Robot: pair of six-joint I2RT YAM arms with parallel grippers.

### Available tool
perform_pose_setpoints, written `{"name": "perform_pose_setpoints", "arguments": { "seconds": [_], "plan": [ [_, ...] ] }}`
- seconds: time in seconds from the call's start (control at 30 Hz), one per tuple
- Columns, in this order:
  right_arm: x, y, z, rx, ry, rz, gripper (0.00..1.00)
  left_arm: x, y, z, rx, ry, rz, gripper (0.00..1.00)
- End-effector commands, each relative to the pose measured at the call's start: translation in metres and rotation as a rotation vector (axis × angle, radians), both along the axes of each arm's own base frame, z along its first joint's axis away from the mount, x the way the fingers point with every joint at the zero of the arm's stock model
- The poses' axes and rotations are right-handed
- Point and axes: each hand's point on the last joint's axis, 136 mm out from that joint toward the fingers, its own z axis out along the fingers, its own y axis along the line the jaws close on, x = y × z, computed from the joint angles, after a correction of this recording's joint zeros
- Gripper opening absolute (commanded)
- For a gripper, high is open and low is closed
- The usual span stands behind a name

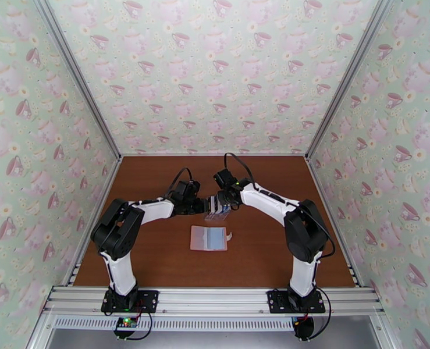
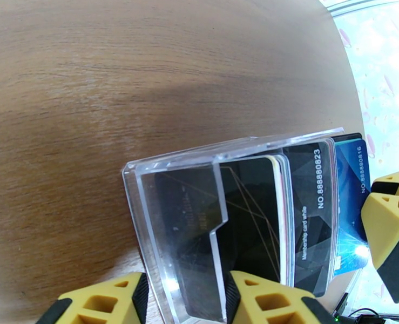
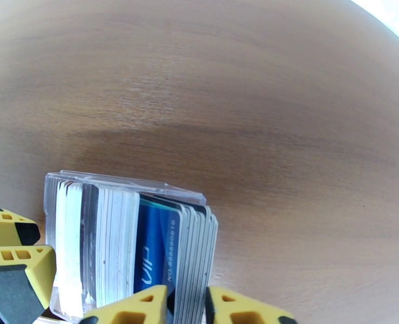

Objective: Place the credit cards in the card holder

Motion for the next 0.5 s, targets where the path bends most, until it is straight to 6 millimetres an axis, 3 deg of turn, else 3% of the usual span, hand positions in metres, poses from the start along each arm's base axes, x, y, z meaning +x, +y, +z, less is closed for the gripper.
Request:
{"name": "perform_pose_setpoints", "arguments": {
  "seconds": [0.0,0.47],
  "plan": [
    [0.0002,-0.0149,0.0057,-0.056,0.002,-0.016,0.21,-0.004,0.006,-0.0151,0.038,0.049,0.009,0.45],
    [-0.0006,-0.0071,0.0023,-0.024,0.024,0.003,0.09,-0.0035,0.0071,-0.0146,0.043,0.047,0.011,0.45]
  ]
}}
